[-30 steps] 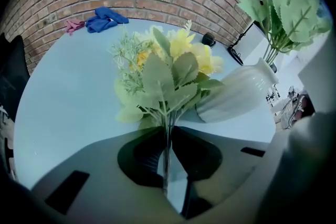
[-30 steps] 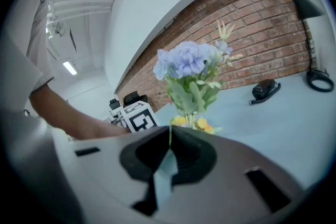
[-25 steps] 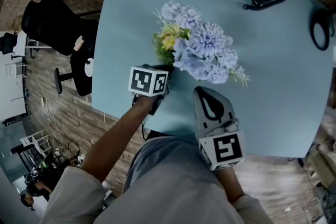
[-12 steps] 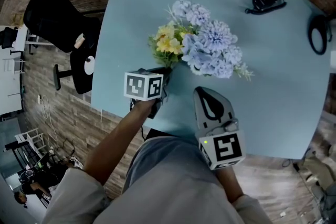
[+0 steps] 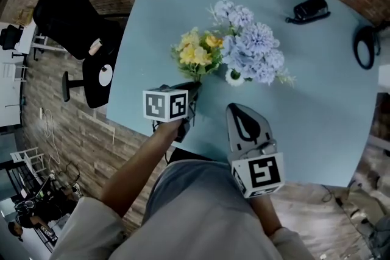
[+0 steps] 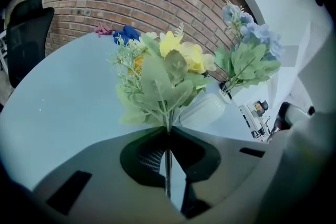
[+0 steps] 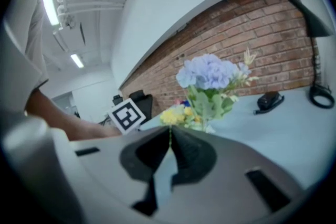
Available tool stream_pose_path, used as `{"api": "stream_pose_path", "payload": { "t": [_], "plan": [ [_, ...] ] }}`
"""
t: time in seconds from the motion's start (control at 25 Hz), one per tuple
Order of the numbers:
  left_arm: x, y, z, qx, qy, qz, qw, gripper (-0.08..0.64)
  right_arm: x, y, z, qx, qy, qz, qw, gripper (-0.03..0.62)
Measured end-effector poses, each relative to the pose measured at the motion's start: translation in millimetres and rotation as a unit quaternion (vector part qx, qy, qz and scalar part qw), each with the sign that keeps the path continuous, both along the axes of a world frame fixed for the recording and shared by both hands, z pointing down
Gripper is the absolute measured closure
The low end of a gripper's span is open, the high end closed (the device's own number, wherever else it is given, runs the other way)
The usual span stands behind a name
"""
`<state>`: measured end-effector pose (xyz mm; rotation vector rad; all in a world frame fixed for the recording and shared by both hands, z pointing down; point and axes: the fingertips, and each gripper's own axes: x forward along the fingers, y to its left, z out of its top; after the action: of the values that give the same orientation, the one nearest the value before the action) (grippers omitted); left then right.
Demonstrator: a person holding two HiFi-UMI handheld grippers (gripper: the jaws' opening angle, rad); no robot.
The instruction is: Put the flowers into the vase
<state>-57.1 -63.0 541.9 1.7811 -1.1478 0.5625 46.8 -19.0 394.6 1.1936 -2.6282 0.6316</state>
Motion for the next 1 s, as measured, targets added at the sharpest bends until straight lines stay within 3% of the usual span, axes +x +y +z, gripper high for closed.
{"api": "stream_pose_path", "payload": {
  "t": [0.4, 0.8, 1.0],
  "plan": [
    [-7.2, 14.6, -26.3, 0.040, 0.041, -0.050, 0.9971, 0.517, -8.3, 16.1, -12.1, 0.021, 0.010, -0.007, 1.000, 0.568],
    [-14.2, 21.1, -54.4, 0.084, 0.084, -0.105, 0.9873, 0.516, -14.5, 30.4, -21.3, 0.043, 0.023, -0.008, 0.999, 0.568],
    [-20.3, 19.2, -69.0, 0.117, 0.097, -0.143, 0.9779, 0.517, -12.3, 34.9, -23.0, 0.047, 0.034, -0.008, 0.998, 0.568]
  ]
}}
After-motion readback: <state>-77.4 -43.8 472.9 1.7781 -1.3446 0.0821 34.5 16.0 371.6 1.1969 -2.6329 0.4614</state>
